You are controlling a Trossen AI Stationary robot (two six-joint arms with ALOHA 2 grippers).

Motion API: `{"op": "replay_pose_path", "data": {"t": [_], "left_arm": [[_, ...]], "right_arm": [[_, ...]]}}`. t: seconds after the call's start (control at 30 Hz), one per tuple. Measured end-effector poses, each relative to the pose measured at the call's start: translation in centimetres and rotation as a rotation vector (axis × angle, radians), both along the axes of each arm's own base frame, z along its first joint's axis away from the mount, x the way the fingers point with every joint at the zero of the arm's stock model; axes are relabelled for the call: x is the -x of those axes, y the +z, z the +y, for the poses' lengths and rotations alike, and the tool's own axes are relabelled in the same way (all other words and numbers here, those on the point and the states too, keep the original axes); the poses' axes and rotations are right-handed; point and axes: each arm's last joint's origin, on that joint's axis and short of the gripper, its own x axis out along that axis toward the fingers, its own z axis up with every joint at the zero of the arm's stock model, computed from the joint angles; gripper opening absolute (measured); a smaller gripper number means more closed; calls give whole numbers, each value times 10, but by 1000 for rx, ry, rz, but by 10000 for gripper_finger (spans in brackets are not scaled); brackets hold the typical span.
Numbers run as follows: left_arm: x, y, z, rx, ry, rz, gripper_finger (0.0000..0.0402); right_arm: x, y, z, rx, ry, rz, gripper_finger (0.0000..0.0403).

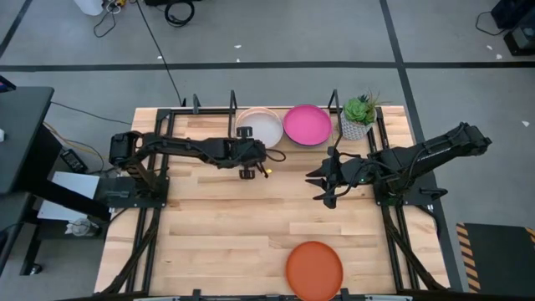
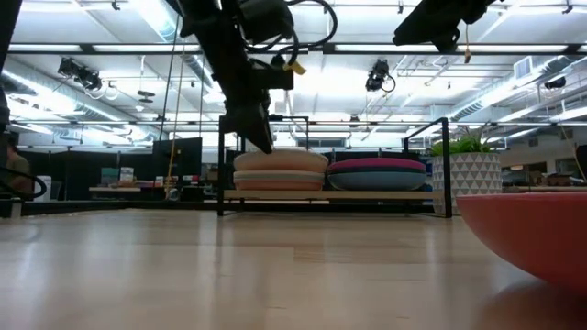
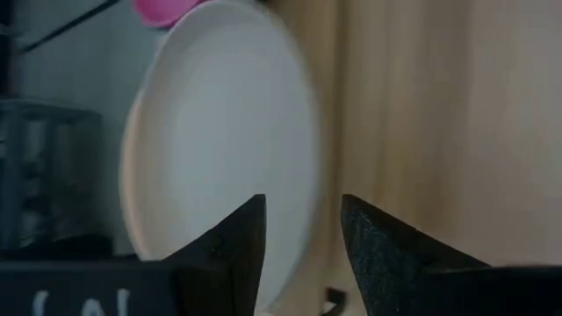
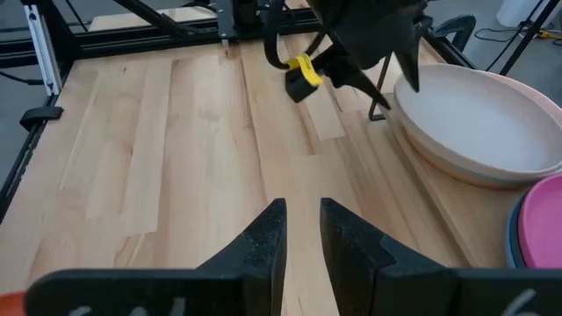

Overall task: Place and stack plates onto a shelf
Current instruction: Stack the gray plate on top of the white plate on the shelf, then stack the orange plate on top of the pink plate on the shelf

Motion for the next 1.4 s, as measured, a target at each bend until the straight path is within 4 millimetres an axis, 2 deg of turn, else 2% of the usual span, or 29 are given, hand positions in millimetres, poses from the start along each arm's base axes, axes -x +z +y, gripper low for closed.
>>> {"op": "replay_pose_path", "data": {"t": [0.27,0.5,0.73,0.97,1.13,1.4], "left_arm": [[0,0,3,118,-56,4,158],[-3,4,8,102,-53,-58,158],[-3,4,12,95,-59,-52,158],[-6,4,8,257,-155,-103,158],[-9,3,-5,428,-281,-126,157],[-11,2,-40,479,-403,-92,157]], "right_arm": [[0,-1,0,7,3,4,78],[1,-10,0,-2,-6,25,78],[2,-11,4,-14,16,25,78],[3,-11,7,-34,71,35,78],[-6,-24,21,-40,115,89,78],[-29,-56,45,-82,176,171,78]]}}
